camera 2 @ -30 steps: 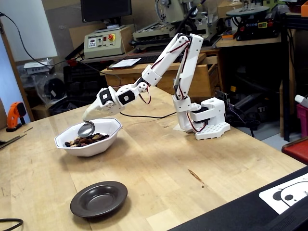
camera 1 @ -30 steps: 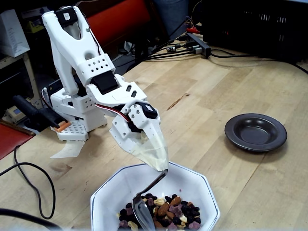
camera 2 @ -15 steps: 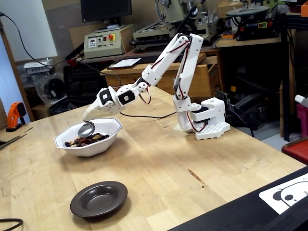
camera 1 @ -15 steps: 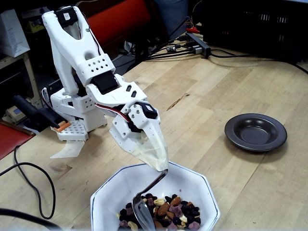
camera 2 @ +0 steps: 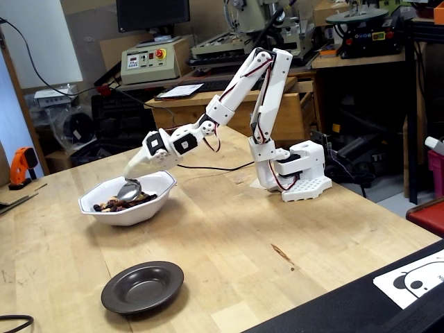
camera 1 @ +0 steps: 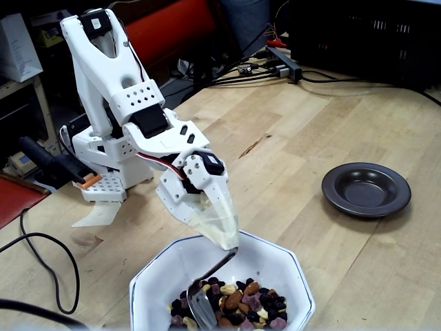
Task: Use spoon to transfer food from the white bowl to brown plate
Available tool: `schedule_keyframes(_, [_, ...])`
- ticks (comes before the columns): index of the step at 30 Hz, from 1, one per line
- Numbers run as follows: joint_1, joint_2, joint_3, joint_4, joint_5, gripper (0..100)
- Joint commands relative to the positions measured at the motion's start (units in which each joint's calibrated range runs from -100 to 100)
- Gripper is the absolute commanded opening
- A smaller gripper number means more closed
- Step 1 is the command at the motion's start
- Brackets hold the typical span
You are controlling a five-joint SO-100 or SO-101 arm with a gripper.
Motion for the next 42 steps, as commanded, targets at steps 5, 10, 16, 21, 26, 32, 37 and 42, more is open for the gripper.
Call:
schedule_keyframes(5, [0.3,-0.5,3.0,-9.8,4.1,4])
schedule_keyframes(10, [0.3,-0.5,4.2,-10.7,5.1,4])
schedule_keyframes(16, [1.4,-0.5,4.3,-10.7,5.8,4])
schedule_keyframes(21, [4.8,-0.5,4.3,-10.7,5.9,4])
schedule_keyframes(26, [5.7,-0.5,4.3,-10.7,5.8,4])
schedule_keyframes(32, [5.6,-0.3,4.4,-10.6,5.4,4])
schedule_keyframes(37, [5.6,-0.3,8.8,-10.6,5.4,4])
schedule_keyframes(42, [5.6,-0.3,12.5,-10.6,5.4,4])
